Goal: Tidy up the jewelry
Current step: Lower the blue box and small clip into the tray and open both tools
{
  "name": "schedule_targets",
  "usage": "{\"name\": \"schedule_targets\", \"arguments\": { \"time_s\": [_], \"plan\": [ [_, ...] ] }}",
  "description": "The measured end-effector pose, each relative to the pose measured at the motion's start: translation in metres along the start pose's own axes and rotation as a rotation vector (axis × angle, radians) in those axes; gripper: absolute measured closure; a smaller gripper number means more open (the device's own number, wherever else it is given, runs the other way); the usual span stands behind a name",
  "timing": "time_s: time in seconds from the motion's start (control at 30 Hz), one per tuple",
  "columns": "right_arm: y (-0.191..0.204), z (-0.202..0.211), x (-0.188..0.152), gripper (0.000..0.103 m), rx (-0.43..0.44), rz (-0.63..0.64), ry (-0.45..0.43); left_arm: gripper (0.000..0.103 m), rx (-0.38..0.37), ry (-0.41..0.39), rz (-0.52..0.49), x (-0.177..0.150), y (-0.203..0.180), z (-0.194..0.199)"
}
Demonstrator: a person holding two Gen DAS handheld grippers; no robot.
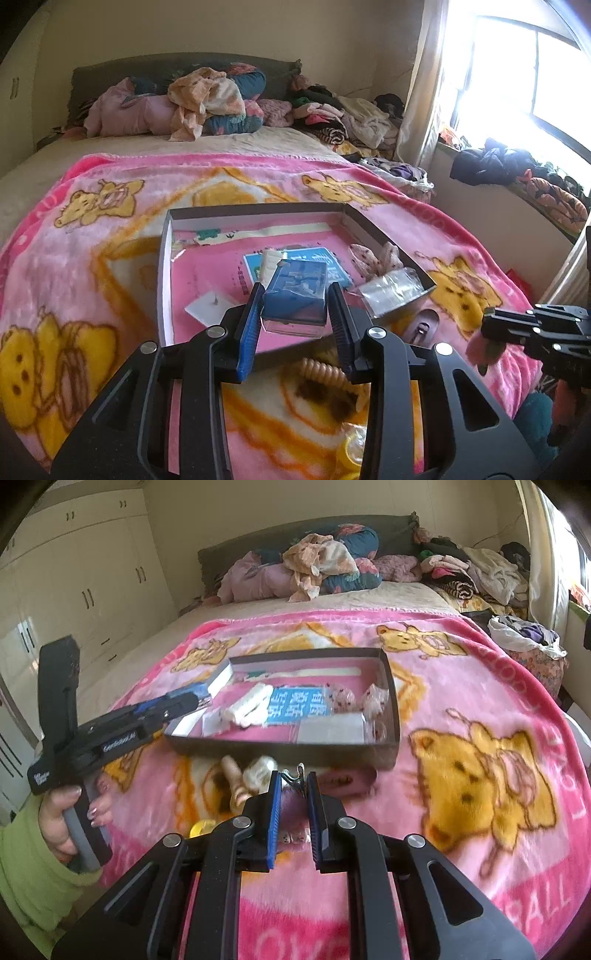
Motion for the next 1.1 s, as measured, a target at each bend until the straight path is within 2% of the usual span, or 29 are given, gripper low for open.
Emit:
{"name": "schedule_targets", "arguments": {
  "time_s": [0.37,0.87,1.1],
  "plan": [
    [0.003,-0.035,0.037,0.089,-0.01,-0.001,0.002,0.076,0.038,0.017,0.03,0.005,0.027,-0.021],
    [0.014,-0.093,0.079,0.089,0.007,-0.018,0.001,0.076,0.077,0.075,0.057,-0.005,0.055,-0.051],
    [0.011,-0.127,0.087,0.089,-0.042,-0.008,0.033,0.076,0.079,0.098,0.063,-0.012,0.062,-0.064]
  ]
}}
Point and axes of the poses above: each gripper's, at about its wrist camera, not at the fingertips, and z roughly against the way its jaws point, y to its left, x to its top, the point moved 8 cm from there along -z, roughly the way its jaws point, and after that the axes turned 15 degrees about -z, right-handed, at the moved point
